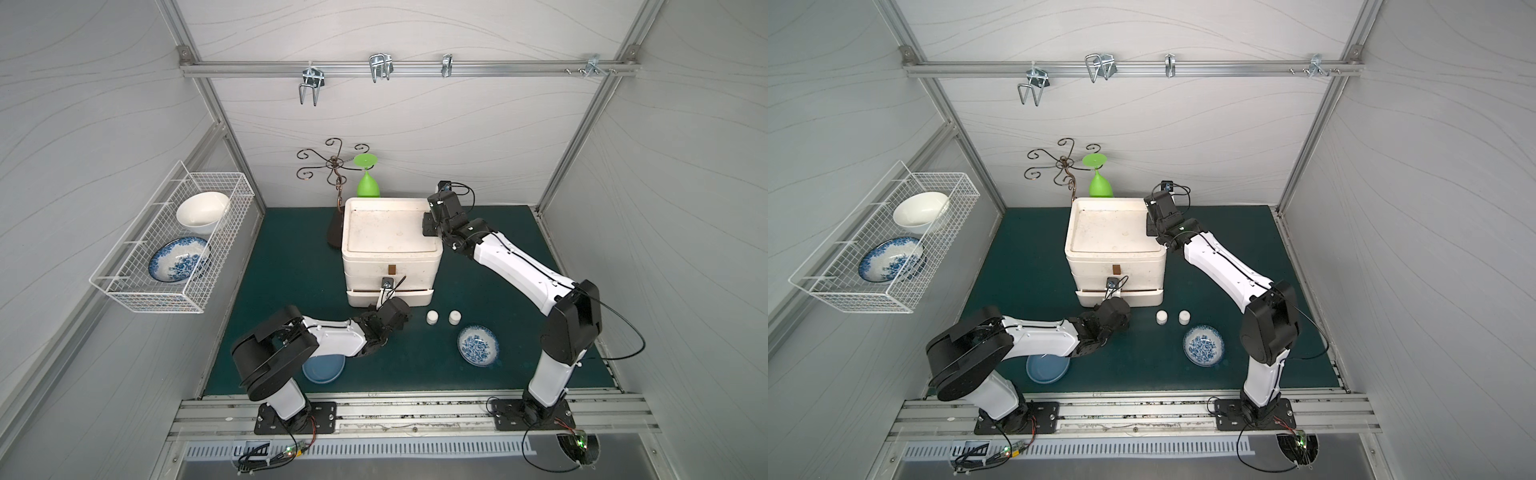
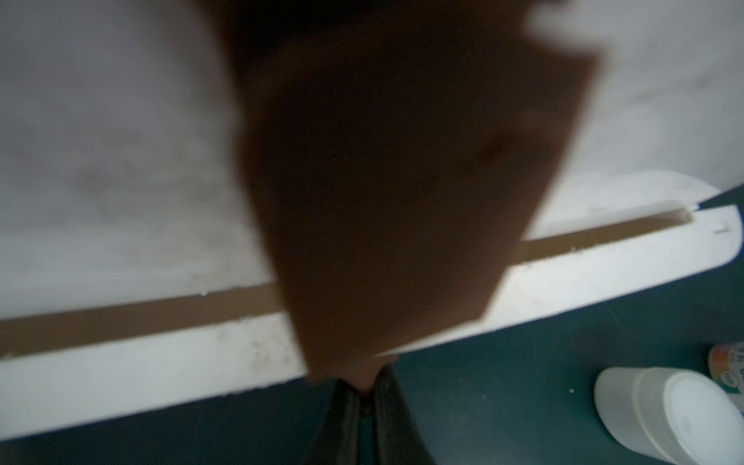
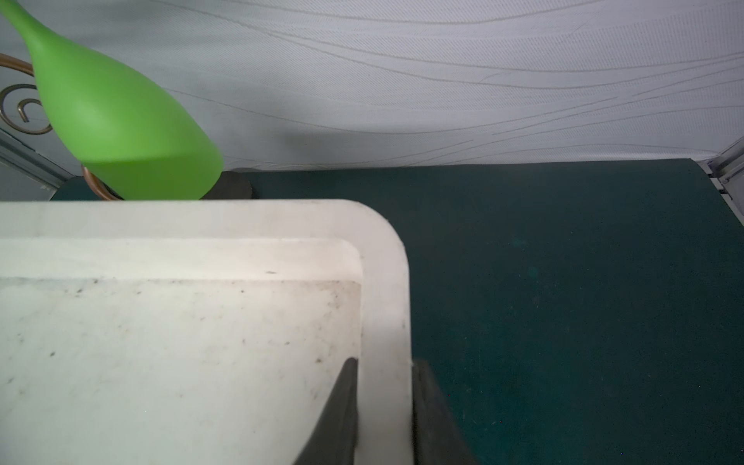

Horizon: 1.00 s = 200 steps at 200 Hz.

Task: Put the paint cans in the drawer according to color
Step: Open the drawer in the storage box.

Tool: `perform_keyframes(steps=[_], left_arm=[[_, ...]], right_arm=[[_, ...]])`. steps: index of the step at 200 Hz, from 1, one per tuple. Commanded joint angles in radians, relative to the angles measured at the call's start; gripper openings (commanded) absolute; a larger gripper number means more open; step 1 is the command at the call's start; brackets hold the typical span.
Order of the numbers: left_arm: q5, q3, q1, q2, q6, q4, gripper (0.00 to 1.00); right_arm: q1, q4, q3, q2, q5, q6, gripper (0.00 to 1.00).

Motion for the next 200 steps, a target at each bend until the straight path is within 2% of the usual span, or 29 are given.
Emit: perform_keyframes(steps=[1, 20, 48, 81, 134, 200], left_arm=[[0.046, 0.073, 0.027, 0.03, 0.046, 0.032, 0.0], [0.09, 0.109, 0.035, 0.017, 0.069, -0.004, 0.0], [0.172, 0.115, 0.035, -0.016, 0.059, -0.029, 0.0], [0.269, 0.078, 0.032, -0.052, 0.019, -0.051, 0.0], [0.278, -0.029, 0.014, -0.204, -0.04, -0.063, 0.0], [0.278, 0.005, -0.016, -0.166, -0.042, -0.079, 0.0]], right_arm=[[-0.039, -0.141, -0.067, 0.035, 0.008, 0.018, 0.0], [-0.065, -0.133, -0.061, 0.034, 0.079, 0.007, 0.0], [-0.132, -0.14, -0.007, 0.064, 0.094, 0.001, 0.0], [-0.154, -0.139, 0.06, 0.114, 0.127, -0.033, 0.0], [-0.173, -0.168, 0.137, 0.192, 0.124, -0.034, 0.0], [-0.195, -0.181, 0.158, 0.238, 0.107, -0.039, 0.0]])
